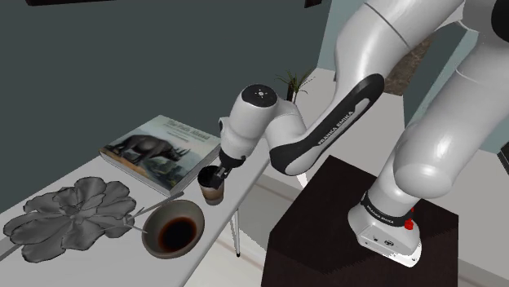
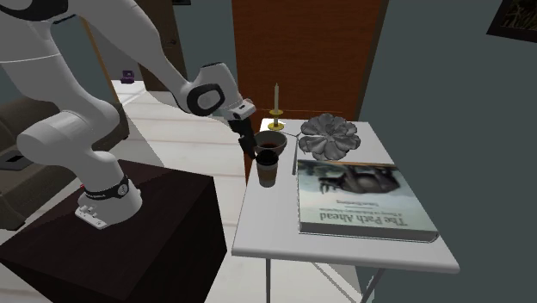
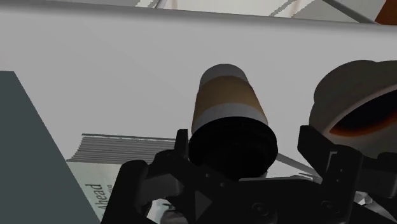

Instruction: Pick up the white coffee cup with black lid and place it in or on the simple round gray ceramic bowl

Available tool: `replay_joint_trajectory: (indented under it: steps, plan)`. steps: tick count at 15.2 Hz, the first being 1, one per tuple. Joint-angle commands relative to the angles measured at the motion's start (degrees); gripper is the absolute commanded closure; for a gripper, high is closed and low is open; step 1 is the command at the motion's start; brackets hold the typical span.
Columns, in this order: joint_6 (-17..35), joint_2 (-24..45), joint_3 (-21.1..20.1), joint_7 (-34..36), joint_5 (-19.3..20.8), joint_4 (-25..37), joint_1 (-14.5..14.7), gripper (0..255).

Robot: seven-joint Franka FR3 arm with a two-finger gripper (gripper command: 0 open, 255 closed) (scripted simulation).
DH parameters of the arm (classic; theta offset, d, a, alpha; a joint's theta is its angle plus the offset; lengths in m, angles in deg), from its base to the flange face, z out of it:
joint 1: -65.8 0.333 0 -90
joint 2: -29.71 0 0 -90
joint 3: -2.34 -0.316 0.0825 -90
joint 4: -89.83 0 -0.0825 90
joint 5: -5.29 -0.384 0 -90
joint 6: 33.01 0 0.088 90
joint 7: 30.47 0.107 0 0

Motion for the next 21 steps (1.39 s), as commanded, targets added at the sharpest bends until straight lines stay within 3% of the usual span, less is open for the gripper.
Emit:
replay_joint_trajectory:
  steps: [1,5,13,14,21]
  plan:
    - [2.13,1.75,0.02,2.19,4.44,-0.14,-1.06,0]
    - [3.30,6.04,0.89,9.47,14.03,1.77,-1.90,0]
    - [3.30,6.02,1.01,9.43,13.98,1.76,-1.77,0]
    - [3.30,6.02,1.01,9.43,13.98,1.76,-1.77,255]
    - [3.30,6.01,1.00,9.42,13.97,1.75,-1.77,255]
